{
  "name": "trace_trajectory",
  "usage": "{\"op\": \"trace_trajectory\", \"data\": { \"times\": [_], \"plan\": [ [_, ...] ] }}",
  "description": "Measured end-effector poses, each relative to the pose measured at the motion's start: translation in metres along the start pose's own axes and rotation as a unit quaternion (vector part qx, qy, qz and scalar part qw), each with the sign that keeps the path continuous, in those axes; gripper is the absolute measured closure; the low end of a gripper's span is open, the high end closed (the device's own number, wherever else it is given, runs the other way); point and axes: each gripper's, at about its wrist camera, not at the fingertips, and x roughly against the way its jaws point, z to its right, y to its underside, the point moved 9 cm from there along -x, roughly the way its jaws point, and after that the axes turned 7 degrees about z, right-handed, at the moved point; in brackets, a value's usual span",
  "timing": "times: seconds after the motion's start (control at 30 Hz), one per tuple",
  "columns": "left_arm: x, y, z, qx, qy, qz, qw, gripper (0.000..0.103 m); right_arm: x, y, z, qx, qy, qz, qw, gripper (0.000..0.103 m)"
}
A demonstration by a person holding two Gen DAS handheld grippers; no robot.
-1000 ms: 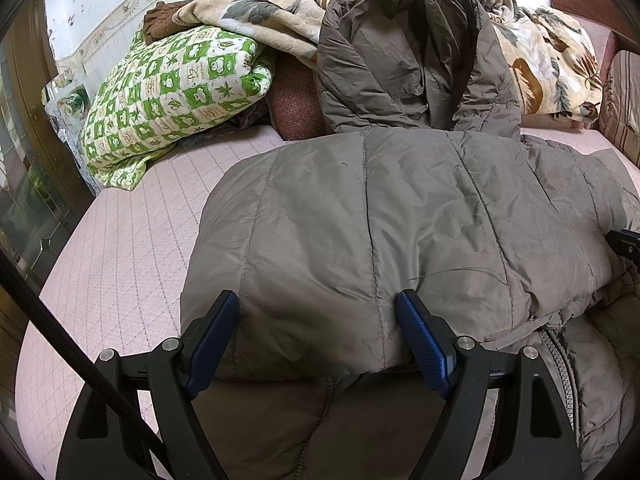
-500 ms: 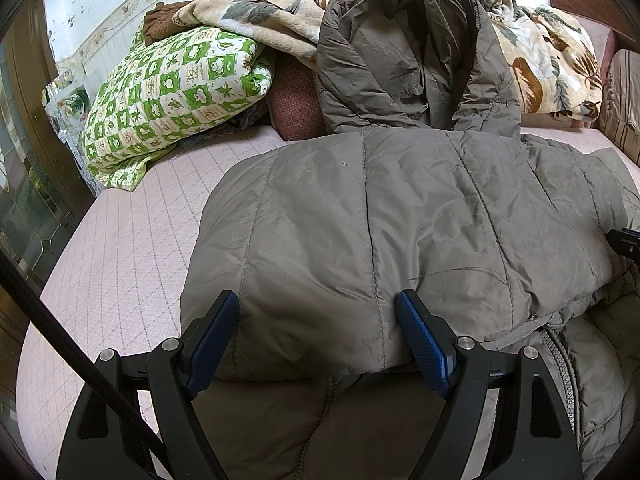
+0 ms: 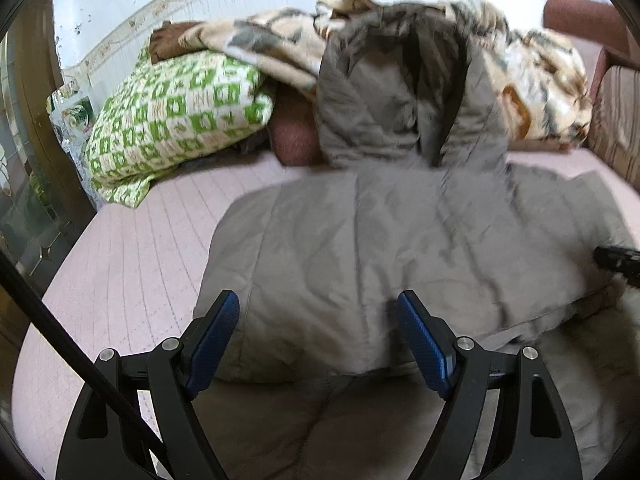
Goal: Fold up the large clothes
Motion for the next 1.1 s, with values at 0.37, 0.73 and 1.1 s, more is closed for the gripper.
{"op": "trace_trajectory", "data": {
  "times": [0.37,0.73,1.1],
  "plan": [
    [0.072,-0.025,0.014,0.036,0.048,0.049,0.9970,0.023,0.099,0.002,-0.010,0.007,-0.019,0.061,0.998,0.060],
    [0.129,0.014,0.043,0.014,0.061,0.049,0.9968,0.023,0.154,0.067,0.009,0.009,-0.024,0.050,0.998,0.057],
    [0.134,0.083,0.060,0.011,0.071,-0.040,0.9966,0.023,0.135,0.121,0.008,0.001,-0.028,-0.037,0.999,0.054]
  ]
}}
